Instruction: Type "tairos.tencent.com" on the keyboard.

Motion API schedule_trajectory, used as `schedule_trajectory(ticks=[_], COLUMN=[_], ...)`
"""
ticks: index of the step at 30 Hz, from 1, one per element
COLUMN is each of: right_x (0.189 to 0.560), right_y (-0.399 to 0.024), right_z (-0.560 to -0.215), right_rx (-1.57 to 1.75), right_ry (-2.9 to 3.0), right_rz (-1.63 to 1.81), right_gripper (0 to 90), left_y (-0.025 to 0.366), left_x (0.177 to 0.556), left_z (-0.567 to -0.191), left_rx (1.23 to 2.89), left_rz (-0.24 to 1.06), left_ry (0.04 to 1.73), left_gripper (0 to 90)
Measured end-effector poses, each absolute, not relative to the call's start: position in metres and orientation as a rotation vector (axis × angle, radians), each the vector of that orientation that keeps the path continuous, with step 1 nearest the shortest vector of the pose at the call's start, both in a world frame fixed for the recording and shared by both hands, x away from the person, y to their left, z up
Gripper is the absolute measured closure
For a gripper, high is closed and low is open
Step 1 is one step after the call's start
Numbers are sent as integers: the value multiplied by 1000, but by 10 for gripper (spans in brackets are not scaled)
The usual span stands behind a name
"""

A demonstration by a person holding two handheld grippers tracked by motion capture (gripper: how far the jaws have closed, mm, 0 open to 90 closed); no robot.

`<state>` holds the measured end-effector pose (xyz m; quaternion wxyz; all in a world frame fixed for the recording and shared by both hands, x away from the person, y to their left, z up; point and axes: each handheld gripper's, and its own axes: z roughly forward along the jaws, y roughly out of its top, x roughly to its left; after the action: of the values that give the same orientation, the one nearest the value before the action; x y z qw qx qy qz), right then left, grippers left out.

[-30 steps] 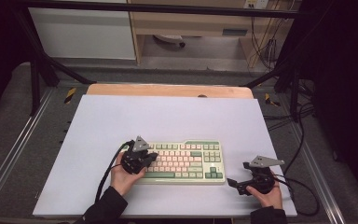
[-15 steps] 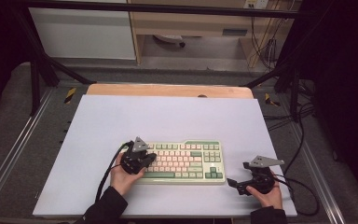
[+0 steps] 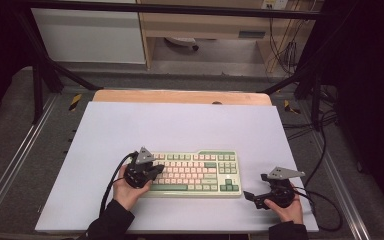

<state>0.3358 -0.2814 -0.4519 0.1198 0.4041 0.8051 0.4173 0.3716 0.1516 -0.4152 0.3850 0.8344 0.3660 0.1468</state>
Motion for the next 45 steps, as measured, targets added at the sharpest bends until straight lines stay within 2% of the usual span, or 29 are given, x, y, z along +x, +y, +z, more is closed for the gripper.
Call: schedule_trajectory(ticks=[26,45], right_x=[335,336], right_y=[-281,-281], right_z=[-452,-453], right_rx=[1181,1177], right_ry=[2354,2361], right_rz=[1216,1207], right_gripper=[6,7], left_y=[196,209], left_x=[346,356], left_z=[-413,-425], left_rx=[2106,2102], left_rz=[398,412], left_ry=[952,1007], left_gripper=[899,899])
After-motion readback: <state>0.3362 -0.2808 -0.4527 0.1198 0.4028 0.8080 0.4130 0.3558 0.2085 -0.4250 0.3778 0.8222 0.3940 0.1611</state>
